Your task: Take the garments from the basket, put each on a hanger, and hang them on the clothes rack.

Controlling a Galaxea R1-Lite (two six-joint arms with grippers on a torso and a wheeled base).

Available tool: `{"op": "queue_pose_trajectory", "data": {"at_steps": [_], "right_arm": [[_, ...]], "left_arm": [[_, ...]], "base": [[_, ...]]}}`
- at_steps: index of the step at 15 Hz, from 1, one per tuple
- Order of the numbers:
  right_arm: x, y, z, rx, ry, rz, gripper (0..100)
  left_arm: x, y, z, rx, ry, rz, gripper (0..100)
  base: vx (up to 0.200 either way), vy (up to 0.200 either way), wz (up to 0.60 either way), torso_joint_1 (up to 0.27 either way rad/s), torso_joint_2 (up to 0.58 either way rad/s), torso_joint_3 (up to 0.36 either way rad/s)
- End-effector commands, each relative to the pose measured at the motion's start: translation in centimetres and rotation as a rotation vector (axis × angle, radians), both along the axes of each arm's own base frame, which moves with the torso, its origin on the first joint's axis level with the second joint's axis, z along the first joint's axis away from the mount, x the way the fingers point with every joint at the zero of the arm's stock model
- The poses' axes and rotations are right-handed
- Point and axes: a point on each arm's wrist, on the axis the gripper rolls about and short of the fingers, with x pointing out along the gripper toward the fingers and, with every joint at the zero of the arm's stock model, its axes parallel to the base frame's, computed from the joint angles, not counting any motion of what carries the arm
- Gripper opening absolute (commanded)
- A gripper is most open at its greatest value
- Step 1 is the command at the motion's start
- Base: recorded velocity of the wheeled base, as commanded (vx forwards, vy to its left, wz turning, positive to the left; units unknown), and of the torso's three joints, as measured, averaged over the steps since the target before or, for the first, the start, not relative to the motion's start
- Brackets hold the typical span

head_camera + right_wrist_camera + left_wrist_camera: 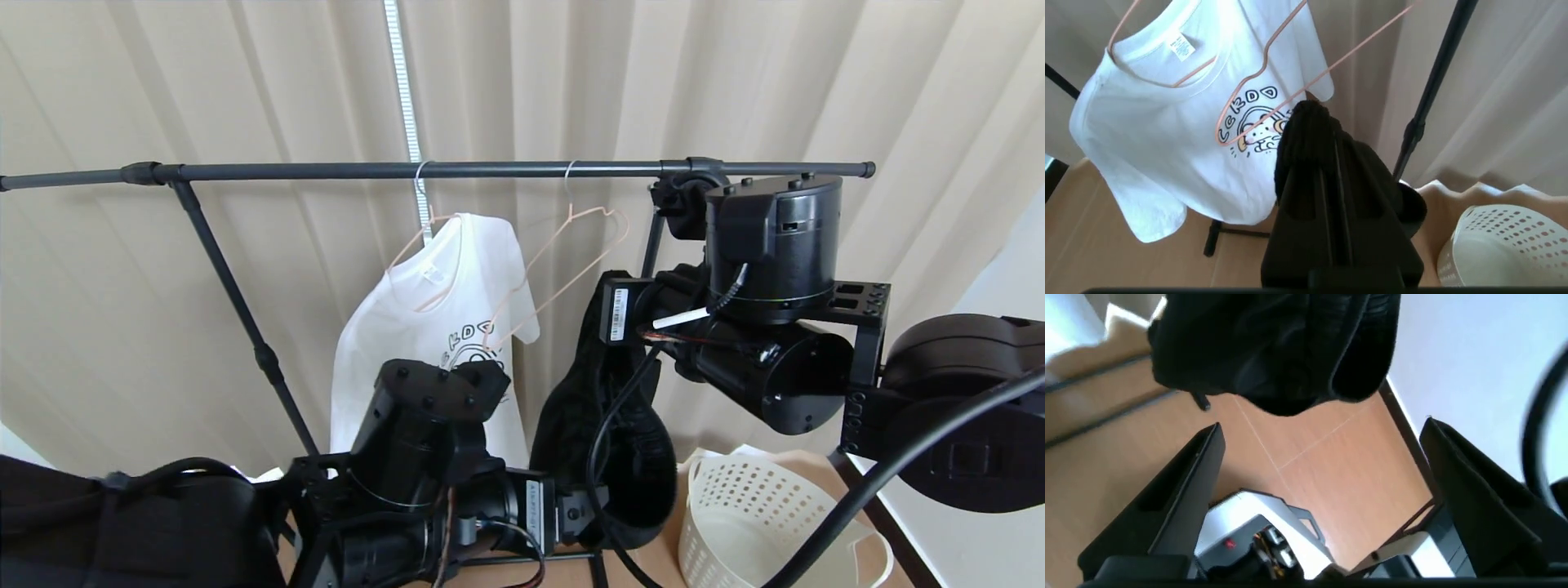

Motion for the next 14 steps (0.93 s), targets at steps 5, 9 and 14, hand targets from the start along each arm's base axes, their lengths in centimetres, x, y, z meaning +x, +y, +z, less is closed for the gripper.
{"op": "queue_pose_trajectory", "data": {"at_steps": [5, 9, 14], "right_arm": [[-1.1, 0.1, -0.2, 0.006, 0.007, 0.013, 0], [-2.3, 0.4, 0.6, 0.030, -0.009, 0.044, 0], [-2.4, 0.5, 0.7, 0.039, -0.010, 0.049, 0]], "left_arm": [[2.3, -2.7, -4.3, 0.104, 0.037, 0.185, 100], [3.6, -3.8, -6.2, 0.153, 0.025, 0.249, 100], [3.7, -3.9, -6.8, 0.162, 0.035, 0.259, 100]], "base": [[0.000, 0.000, 0.00, 0.000, 0.00, 0.000], [0.000, 0.000, 0.00, 0.000, 0.00, 0.000], [0.000, 0.000, 0.00, 0.000, 0.00, 0.000]]}}
